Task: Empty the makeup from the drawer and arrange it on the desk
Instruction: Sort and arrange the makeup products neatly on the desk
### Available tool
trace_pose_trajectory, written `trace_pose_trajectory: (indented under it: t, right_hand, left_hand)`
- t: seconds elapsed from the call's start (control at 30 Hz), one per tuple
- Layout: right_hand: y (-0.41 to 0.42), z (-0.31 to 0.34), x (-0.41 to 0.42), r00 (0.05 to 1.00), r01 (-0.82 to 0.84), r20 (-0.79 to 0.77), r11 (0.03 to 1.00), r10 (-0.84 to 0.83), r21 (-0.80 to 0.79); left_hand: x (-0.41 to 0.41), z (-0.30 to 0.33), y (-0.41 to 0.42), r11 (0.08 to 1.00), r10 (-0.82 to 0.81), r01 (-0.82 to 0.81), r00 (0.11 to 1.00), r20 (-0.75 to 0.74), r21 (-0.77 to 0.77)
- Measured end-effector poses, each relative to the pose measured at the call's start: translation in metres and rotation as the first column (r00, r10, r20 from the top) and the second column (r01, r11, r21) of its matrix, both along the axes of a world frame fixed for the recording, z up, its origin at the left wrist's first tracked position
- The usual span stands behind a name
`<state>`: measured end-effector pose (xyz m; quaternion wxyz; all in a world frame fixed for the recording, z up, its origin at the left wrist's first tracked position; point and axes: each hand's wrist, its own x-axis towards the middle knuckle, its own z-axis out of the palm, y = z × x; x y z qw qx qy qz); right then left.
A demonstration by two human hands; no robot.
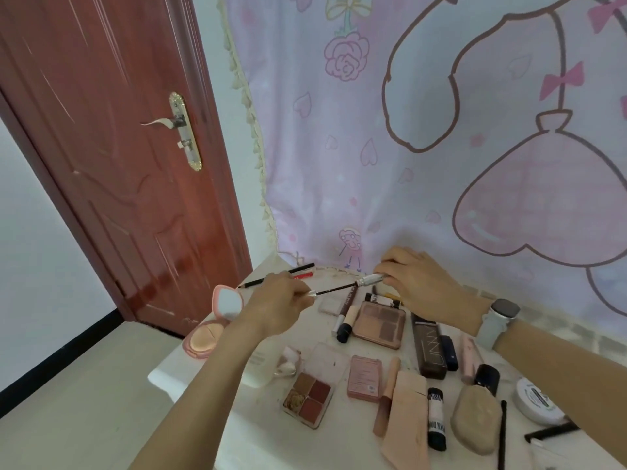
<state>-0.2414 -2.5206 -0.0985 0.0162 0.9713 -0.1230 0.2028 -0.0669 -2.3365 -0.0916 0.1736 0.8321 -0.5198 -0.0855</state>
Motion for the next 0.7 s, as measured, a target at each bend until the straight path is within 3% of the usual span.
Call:
trace_pose_trajectory:
  t: [0.13, 0.2, 0.27, 0.37, 0.5, 0.7]
  right_hand:
    - [-0.023, -0.009, 0.018, 0.978, 0.174, 0.07, 0.959, -0.194, 0.225]
    - [-0.025, -0.013, 0.031, 0.984, 0.15, 0.044, 0.937, -0.172, 0.314]
    - [-0.018, -0.018, 0.049, 0.988, 0.07, 0.09, 0.883, -0.126, 0.463]
    - [-0.008, -0.026, 0.081, 0.975, -0.008, 0.172, 0.748, -0.142, 0.664]
    - [-0.015, -0.043, 0.121, 0.99, 0.0, 0.093, 0.661, -0.106, 0.751]
    - [-0.032, -0.064, 0.154, 0.992, 0.082, 0.003, 0.673, -0.124, 0.735]
  left_hand:
    - [0.026, -0.011, 0.001, 0.957, 0.206, -0.236, 0.962, -0.178, -0.167]
    - [0.03, -0.019, -0.01, 0.864, 0.245, -0.398, 0.868, -0.431, -0.31]
    - [0.03, -0.025, -0.027, 0.781, 0.27, -0.517, 0.786, -0.557, -0.351]
    - [0.037, -0.038, -0.051, 0.78, 0.326, -0.543, 0.778, -0.538, -0.312]
    - [0.054, -0.06, -0.077, 0.759, 0.362, -0.587, 0.741, -0.566, -0.282]
    - [0.067, -0.084, -0.099, 0.767, 0.368, -0.592, 0.723, -0.585, -0.248]
